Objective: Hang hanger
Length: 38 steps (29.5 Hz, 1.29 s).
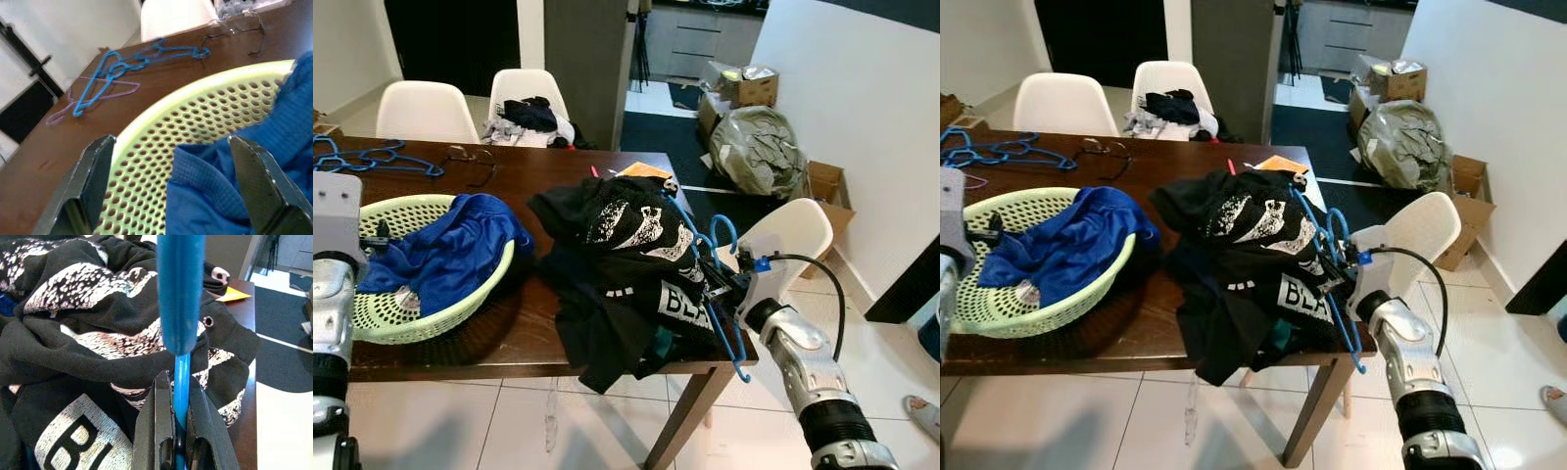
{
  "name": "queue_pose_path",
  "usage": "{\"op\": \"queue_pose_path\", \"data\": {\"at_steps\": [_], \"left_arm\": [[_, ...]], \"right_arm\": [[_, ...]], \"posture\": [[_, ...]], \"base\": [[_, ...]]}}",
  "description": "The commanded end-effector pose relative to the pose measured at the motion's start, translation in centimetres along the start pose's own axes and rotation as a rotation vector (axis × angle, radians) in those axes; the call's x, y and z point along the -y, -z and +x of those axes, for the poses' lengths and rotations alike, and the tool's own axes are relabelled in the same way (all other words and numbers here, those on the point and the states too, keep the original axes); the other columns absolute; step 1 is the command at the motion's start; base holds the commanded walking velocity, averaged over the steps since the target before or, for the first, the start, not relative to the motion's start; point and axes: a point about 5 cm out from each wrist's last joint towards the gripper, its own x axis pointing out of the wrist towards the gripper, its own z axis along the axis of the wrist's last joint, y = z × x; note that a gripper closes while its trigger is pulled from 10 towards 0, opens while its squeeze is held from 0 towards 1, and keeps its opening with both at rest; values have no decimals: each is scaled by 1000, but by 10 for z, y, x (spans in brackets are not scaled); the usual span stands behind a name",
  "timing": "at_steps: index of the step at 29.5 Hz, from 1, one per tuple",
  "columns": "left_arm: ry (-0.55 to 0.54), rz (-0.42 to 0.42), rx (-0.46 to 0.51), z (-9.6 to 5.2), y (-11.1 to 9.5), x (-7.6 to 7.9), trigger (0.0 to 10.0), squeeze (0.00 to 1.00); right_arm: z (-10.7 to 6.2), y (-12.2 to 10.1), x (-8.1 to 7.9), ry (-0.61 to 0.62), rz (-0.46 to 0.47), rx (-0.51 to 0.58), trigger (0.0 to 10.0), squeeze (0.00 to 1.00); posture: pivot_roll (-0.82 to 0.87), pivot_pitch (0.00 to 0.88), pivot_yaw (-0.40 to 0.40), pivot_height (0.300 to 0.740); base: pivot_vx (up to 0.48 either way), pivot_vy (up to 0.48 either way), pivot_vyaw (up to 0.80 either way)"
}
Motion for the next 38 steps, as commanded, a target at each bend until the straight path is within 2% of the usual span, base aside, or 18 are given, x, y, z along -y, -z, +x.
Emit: {"op": "queue_pose_path", "data": {"at_steps": [1, 4, 5, 6, 8, 9, 12, 22, 23, 27, 28, 30, 32, 38], "left_arm": [[44, 87, 24, 5, -4, 6, 10000, 0], [88, 98, 47, 9, -9, 13, 10000, 0], [144, 116, 70, 10, -12, 22, 10000, 0], [144, 116, 70, 10, -12, 22, 10000, 0], [234, 160, 106, 11, -16, 38, 10000, 0], [234, 160, 106, 11, -16, 38, 10000, 0], [302, 179, 152, 11, -22, 51, 10000, 0], [344, 198, 179, 12, -29, 63, 10000, 0], [328, 227, 175, 13, -29, 63, 10000, 0], [289, 250, 162, 15, -28, 60, 10000, 0], [252, 240, 140, 16, -24, 54, 0, 0], [252, 240, 140, 16, -24, 54, 0, 0], [204, 226, 104, 16, -16, 46, 0, 0], [200, 220, 99, 16, -14, 45, 0, 0]], "right_arm": [[-6, 8, -1, -23, 21, -44, 10000, 0], [-10, 5, 1, -27, 22, -43, 10000, 0], [-14, 2, 2, -30, 22, -40, 10000, 0], [-14, 2, 2, -30, 22, -40, 10000, 0], [-22, -4, 2, -39, 20, -31, 10000, 0], [-22, -4, 2, -39, 20, -31, 10000, 0], [-29, -10, 0, -54, 19, -27, 10000, 0], [-34, -16, -3, -73, 37, -25, 10000, 0], [-37, -19, -5, -77, 48, -24, 10000, 0], [-38, -20, -5, -80, 56, -25, 10000, 0], [-39, -21, -6, -79, 63, -32, 10000, 0], [-39, -21, -6, -79, 63, -32, 10000, 0], [-41, -20, -6, -70, 73, -44, 10000, 0], [-40, -20, -7, -64, 80, -49, 10000, 0]], "posture": [[1, 140, -145, 740], [-25, 162, -156, 740], [-45, 179, -161, 740], [-45, 179, -161, 740], [-72, 207, -170, 740], [-72, 207, -170, 740], [-99, 235, -184, 740], [-125, 263, -196, 740], [-126, 269, -198, 740], [-125, 271, -200, 740], [-119, 269, -197, 740], [-119, 269, -197, 740], [-111, 260, -192, 740], [-102, 250, -192, 740]], "base": [[0, 0, 0], [0, 0, 0], [0, 0, 0], [0, 0, 0], [0, 0, 0], [0, 0, 0], [0, 0, 0], [0, 0, 0], [0, 0, 0], [0, 0, 0], [0, 0, 0], [0, 0, 0], [0, 0, 0], [0, 0, 0]]}}
